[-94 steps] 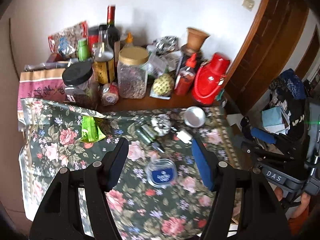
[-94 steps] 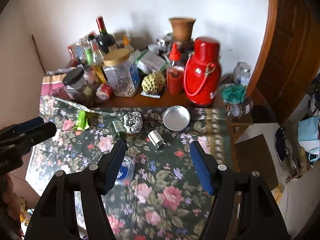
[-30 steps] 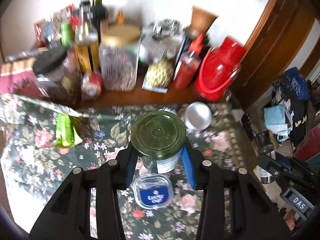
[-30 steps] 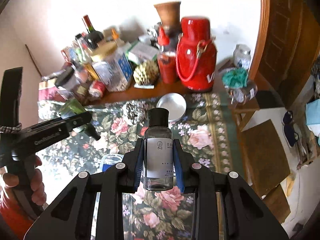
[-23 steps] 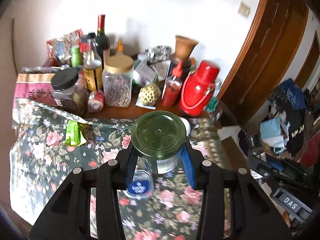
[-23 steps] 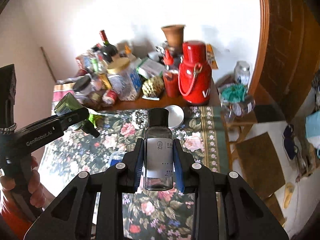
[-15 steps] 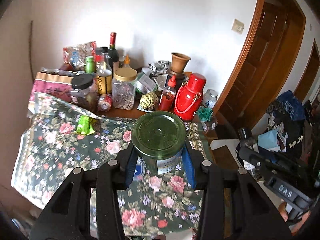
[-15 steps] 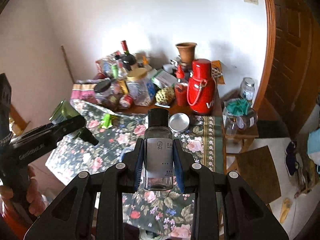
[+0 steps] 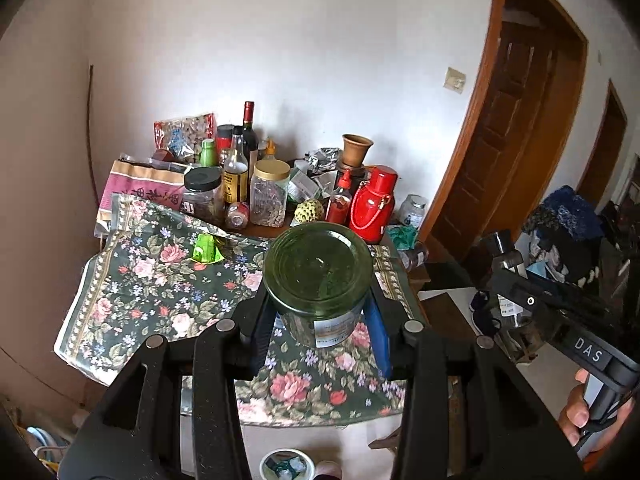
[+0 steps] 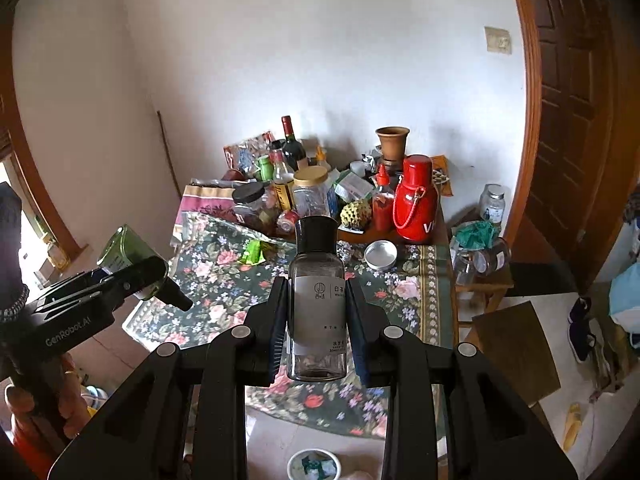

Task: Collect trash
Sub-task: 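Carry the glass bottle and green jar down over the white bucket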

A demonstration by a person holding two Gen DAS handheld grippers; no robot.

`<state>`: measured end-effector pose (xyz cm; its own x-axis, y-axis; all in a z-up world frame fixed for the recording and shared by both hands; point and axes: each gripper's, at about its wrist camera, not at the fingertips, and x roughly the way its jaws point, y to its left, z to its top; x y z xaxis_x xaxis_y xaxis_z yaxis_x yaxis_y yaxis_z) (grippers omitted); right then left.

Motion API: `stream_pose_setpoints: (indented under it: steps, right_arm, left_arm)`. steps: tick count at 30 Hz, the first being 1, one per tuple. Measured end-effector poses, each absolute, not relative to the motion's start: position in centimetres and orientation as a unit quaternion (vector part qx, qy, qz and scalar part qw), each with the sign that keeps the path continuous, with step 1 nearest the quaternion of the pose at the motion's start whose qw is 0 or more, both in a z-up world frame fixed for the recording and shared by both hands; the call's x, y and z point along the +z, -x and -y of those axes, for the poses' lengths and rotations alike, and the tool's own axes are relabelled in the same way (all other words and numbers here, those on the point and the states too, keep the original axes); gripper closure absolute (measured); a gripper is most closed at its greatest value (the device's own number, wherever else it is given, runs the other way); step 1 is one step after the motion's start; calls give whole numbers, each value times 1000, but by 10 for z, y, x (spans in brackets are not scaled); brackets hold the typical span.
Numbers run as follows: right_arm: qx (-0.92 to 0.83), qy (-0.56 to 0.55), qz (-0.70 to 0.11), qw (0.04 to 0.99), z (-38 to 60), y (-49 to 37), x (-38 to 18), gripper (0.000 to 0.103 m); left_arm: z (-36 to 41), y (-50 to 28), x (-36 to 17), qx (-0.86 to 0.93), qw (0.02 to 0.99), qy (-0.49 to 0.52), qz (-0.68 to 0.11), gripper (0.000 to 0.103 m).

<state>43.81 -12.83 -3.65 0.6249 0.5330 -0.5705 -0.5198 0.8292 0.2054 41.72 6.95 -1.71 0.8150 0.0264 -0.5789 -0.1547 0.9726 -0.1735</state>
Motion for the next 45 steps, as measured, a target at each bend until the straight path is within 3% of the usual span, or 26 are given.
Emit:
stream_pose_setpoints:
  steps: [11, 20, 33, 45]
  right_arm:
    - [259, -37, -333, 906, 102, -315, -48, 77]
    - [234, -45, -369, 898, 100, -246, -66, 77]
    - [232, -34, -420, 877, 117, -227, -106, 77]
    - [249, -6, -521, 816, 132, -265, -234, 77]
  left_arm:
    - [-101, -279, -29, 16, 946, 87, -312, 62]
    - [-110, -210, -46, -7, 936, 88, -340, 62]
    - [-83, -204, -89, -19, 912, 94, -399, 62]
    - [-49, -247, -226, -1, 855, 130, -503, 62]
